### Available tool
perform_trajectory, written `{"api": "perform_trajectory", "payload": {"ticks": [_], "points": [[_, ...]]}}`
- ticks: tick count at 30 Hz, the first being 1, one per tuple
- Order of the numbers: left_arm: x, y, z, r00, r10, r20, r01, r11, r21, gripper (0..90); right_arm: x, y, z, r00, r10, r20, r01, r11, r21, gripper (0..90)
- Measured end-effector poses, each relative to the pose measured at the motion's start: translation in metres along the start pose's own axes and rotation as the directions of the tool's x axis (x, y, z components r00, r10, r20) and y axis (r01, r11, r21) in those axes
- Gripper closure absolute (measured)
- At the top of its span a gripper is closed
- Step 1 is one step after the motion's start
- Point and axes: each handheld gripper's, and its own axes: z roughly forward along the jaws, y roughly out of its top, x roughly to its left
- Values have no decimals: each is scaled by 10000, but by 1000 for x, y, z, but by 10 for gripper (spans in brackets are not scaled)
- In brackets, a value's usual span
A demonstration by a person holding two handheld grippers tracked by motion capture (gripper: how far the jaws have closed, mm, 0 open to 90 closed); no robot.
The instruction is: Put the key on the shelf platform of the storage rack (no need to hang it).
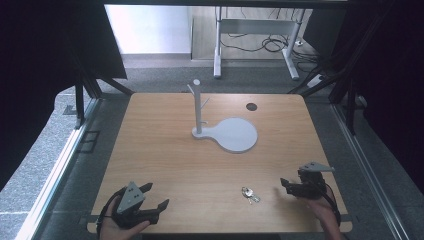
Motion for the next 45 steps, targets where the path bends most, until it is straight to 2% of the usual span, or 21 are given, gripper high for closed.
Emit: {"api": "perform_trajectory", "payload": {"ticks": [2,7,11,12,13,15,18,21,24,27,29,32,33,34,35,36,37,40,41,45], "points": [[9,-1,-1,9991,-419,-28,419,9991,-94,254,2,5,-2,10000,-10,-41,10,10000,-82,241],[12,4,2,9998,-110,-152,110,9999,-36,254,8,10,-6,9989,-274,-384,271,9996,-85,260],[12,4,1,9994,-335,-36,335,9993,-188,255,15,10,-5,9973,-323,-656,324,9995,6,286],[12,3,1,9993,-380,-26,380,9992,-131,255,15,10,-5,9973,-323,-656,324,9995,6,286],[12,0,3,9987,-489,-152,489,9988,15,255,19,11,-4,9955,-385,-861,398,9991,135,293],[12,-1,5,9987,-470,-217,473,9988,150,255,22,13,-5,9934,-575,-993,609,9977,310,300],[13,0,9,9987,-448,-246,454,9987,249,256,21,17,-10,9920,-653,-1076,685,9973,256,309],[13,4,13,9984,-552,-128,556,9980,311,256,21,25,-15,9907,-673,-1183,736,9960,498,321],[16,10,15,9981,-617,-85,619,9975,327,256,30,35,-19,9868,-1021,-1255,1134,9898,867,328],[18,16,19,9965,-839,-25,839,9960,297,256,39,45,-22,9810,-1224,-1503,1397,9840,1107,333],[19,19,23,9947,-1022,-147,1026,9944,250,256,41,51,-23,9796,-1207,-1608,1412,9823,1230,336],[18,21,26,9949,-947,-333,955,9952,215,256,43,57,-24,9785,-1271,-1624,1487,9804,1289,341],[18,21,29,9961,-805,-361,821,9957,434,255,47,62,-26,9772,-1352,-1638,1569,9794,1274,347],[18,21,29,9961,-805,-361,821,9957,434,255,47,62,-26,9772,-1352,-1638,1569,9794,1274,347],[16,21,29,9975,-490,-511,521,9968,610,255,52,64,-27,9759,-1437,-1644,1656,9779,1279,360],[16,21,29,9975,-490,-511,521,9968,610,255,55,65,-27,9751,-1480,-1653,1705,9765,1317,362],[14,19,29,9977,-512,-455,536,9972,514,255,58,66,-28,9731,-1574,-1684,1812,9739,1366,363],[12,18,31,9988,-337,-364,360,9973,639,255,69,66,-28,9660,-1917,-1735,2200,9619,1623,366],[10,15,33,9993,-286,-251,305,9965,777,255,72,66,-27,9643,-1970,-1771,2274,9585,1720,367],[8,11,31,9994,-311,-166,323,9966,765,255,79,64,-20,9599,-2087,-1870,2448,9492,1975,387]]}}
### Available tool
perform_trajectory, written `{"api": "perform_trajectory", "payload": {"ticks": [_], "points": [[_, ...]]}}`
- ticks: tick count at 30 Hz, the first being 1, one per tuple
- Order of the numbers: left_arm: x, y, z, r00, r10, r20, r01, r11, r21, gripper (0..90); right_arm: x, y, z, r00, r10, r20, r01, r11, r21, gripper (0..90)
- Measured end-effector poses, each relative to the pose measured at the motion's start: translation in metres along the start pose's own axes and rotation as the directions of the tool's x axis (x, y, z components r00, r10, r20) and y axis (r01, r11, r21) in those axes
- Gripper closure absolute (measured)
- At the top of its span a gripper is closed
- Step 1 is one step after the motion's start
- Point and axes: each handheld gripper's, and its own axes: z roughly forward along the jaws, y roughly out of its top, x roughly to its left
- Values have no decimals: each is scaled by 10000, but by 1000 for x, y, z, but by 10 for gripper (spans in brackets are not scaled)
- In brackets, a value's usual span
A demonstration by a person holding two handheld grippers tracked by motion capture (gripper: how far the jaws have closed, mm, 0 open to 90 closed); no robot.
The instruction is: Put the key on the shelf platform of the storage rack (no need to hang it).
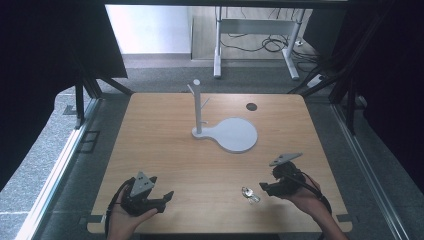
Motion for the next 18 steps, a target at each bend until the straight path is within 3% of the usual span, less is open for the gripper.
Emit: {"api": "perform_trajectory", "payload": {"ticks": [4,18], "points": [[2,-3,-4,9997,-220,-59,219,9997,-135,255,6,1,7,9997,-182,-170,185,9996,200,404],[1,-4,-10,9997,-236,19,236,9992,-337,255,24,7,32,9960,-726,-525,773,9926,936,409]]}}
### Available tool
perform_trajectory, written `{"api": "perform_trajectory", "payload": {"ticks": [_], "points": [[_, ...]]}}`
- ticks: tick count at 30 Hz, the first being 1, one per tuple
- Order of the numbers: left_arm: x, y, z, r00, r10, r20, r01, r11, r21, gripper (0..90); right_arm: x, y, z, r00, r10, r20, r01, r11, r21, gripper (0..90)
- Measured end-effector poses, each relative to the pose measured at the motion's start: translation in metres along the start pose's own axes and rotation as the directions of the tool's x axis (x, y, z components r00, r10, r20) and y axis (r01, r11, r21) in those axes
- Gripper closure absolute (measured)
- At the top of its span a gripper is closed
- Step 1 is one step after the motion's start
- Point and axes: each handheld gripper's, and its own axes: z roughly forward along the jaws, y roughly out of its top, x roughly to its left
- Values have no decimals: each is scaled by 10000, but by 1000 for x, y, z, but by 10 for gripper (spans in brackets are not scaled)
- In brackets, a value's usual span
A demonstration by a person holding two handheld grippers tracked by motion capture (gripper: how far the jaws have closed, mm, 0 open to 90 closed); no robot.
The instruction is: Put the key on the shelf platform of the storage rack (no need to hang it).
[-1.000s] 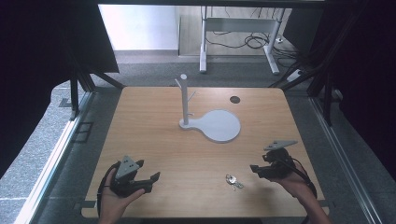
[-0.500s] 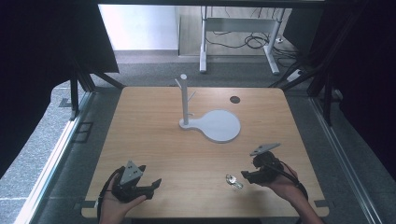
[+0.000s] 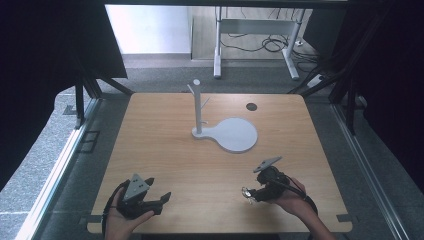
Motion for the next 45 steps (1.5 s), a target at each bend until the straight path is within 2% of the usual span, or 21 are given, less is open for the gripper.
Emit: {"api": "perform_trajectory", "payload": {"ticks": [10,13,23,27,31,35,45], "points": [[5,0,-2,9999,-116,-27,116,9999,-84,256,12,6,22,9993,-359,-62,363,9966,741,409],[6,0,-2,10000,-91,-35,91,9999,-63,255,13,6,26,9990,-445,-53,448,9959,783,409],[4,-2,-1,10000,-57,-51,57,10000,-10,255,16,7,38,9976,-655,230,619,9893,1322,479],[5,-3,-1,10000,-62,-66,62,10000,11,255,15,8,39,9986,-512,103,495,9910,1246,532],[6,-4,-2,9998,-121,-127,121,9999,1,256,13,9,40,9993,-295,-218,320,9913,1279,590],[6,-5,-2,9998,-129,-149,129,9999,23,256,13,11,40,9994,-240,-230,268,9912,1294,653],[6,-7,-1,9998,-94,-175,95,9999,96,256,10,14,40,9992,-248,-302,289,9893,1431,677]]}}
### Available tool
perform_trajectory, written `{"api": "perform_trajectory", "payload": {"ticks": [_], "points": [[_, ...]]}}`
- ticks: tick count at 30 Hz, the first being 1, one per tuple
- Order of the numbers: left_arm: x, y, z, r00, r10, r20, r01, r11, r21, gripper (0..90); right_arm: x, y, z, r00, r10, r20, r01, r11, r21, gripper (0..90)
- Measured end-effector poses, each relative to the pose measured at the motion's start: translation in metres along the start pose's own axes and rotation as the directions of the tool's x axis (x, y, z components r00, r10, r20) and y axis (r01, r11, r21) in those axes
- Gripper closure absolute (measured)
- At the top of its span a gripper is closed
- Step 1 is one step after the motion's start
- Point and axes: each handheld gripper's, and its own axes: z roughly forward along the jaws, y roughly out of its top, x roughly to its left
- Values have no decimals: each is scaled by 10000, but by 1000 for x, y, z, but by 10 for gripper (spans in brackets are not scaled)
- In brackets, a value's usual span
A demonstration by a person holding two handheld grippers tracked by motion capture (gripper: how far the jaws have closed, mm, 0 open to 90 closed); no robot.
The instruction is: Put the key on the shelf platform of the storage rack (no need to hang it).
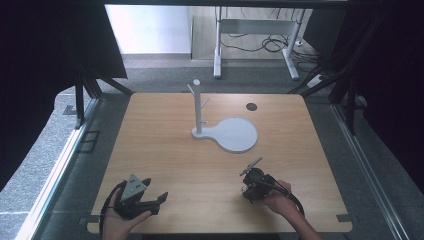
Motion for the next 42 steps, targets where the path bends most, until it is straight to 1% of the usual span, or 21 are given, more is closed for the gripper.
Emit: {"api": "perform_trajectory", "payload": {"ticks": [3,8,11,12,13,14,15,17,18,20,25,26,29,31,32,39,40,42], "points": [[1,-1,-1,10000,-44,-35,44,10000,-13,256,-1,1,0,9999,-82,-59,82,9999,83,679],[3,-1,-3,9999,-102,-103,101,9999,-77,256,-2,2,-6,9998,-176,-39,176,9998,20,680],[3,-2,-3,9999,-66,-113,65,9999,-76,257,-1,5,-15,9998,-213,-13,213,9998,7,680],[3,-2,-3,9999,-66,-113,65,9999,-76,257,-1,5,-15,9998,-213,-13,213,9998,7,680],[3,-2,-3,9999,-69,-114,68,9999,-77,257,-1,5,-18,9995,-327,-15,327,9995,-48,680],[4,-2,-3,9999,-82,-132,82,9999,-65,257,-1,7,-24,9994,-353,50,354,9993,-99,680],[4,-2,-3,9999,-82,-132,82,9999,-65,256,-1,7,-24,9994,-353,50,354,9993,-99,680],[4,-2,-4,9999,-75,-136,74,10000,-57,256,0,10,-33,9990,-420,122,422,9989,-198,680],[4,-2,-4,9999,-75,-136,74,10000,-57,256,0,10,-33,9990,-420,122,422,9989,-198,680],[4,-2,-5,9999,-91,-125,90,9999,-78,257,-1,12,-41,9986,-474,213,480,9985,-261,680],[4,-2,-5,9998,-121,-129,120,9999,-79,257,-3,14,-49,9980,-528,339,541,9978,-394,680],[5,-2,-4,9998,-119,-135,118,9999,-71,257,-3,15,-52,9982,-464,370,479,9981,-395,680],[5,-2,-5,9998,-97,-144,96,9999,-76,257,-6,17,-61,9978,-432,504,461,9973,-572,680],[5,-2,-5,9998,-105,-149,104,9999,-84,256,-6,17,-63,9976,-436,532,468,9970,-612,680],[5,-3,-5,9998,-121,-162,120,9999,-90,256,-8,18,-67,9975,-436,564,475,9964,-701,680],[5,-3,-6,9998,-124,-169,123,9999,-101,256,-11,22,-74,9969,-397,674,453,9954,-842,680],[5,-3,-6,9998,-127,-173,126,9999,-101,257,-12,22,-75,9971,-335,681,393,9956,-853,680],[5,-3,-6,9998,-105,-177,104,9999,-81,256,-15,24,-76,9972,-321,680,383,9950,-917,680]]}}
